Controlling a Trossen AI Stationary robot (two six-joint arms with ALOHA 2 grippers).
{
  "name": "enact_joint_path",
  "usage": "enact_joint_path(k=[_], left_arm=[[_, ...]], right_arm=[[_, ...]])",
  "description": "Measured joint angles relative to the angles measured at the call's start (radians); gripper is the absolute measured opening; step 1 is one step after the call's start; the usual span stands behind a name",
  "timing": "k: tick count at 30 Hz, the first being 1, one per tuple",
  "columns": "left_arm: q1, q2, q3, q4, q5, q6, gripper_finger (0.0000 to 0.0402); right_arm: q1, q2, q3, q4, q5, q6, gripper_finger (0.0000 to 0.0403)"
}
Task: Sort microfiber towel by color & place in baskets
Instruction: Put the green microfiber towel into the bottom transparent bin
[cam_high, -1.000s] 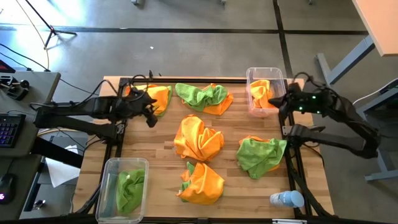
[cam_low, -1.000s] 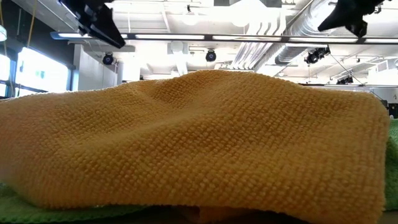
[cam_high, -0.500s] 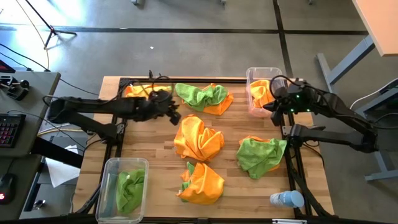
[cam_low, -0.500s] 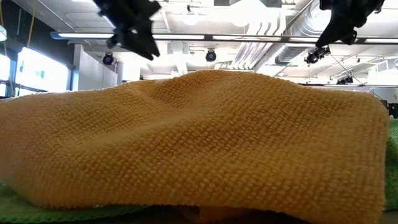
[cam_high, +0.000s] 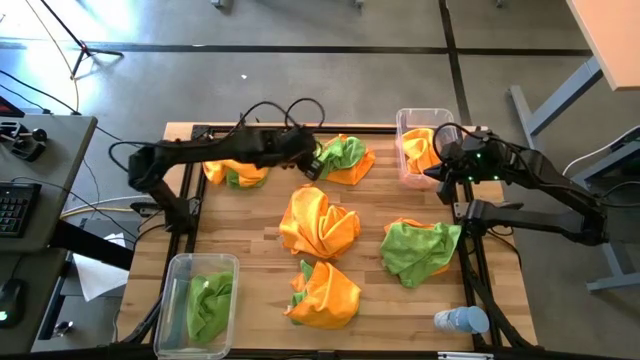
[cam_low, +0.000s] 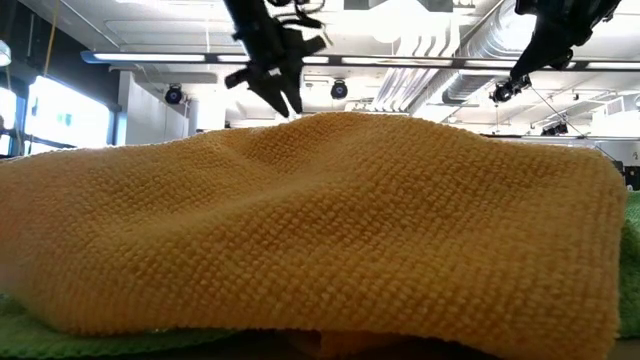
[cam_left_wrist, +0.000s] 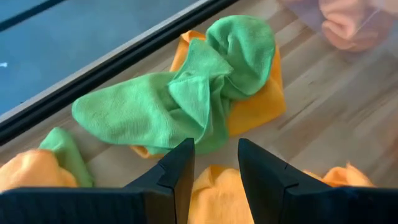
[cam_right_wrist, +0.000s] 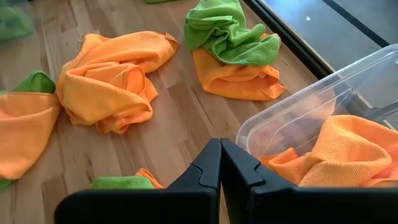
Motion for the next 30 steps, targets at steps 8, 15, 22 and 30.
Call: enact_joint_path(k=[8, 15, 22, 30], left_arm=[[0.087, 0.152, 0.111, -0.001, 0.097, 0.093, 0.0113], [0.168, 0.256, 0.124, 0.006, 0.172, 0.107, 0.0113], [0.211, 0.357, 0.124, 0.043, 0.214, 0.192, 0.0113], [0.241, 0.443, 0.123, 0.108, 0.220, 0.261, 0.0113]], right_arm=[[0.000, 0.000, 0.000, -0.023, 0.001, 0.043, 0.0000], [0.000, 0.000, 0.000, -0.039, 0.001, 0.084, 0.0000], [0.000, 0.000, 0.000, -0.036, 0.001, 0.085, 0.0000], [0.000, 0.000, 0.000, -0.036, 0.023, 0.157, 0.0000]])
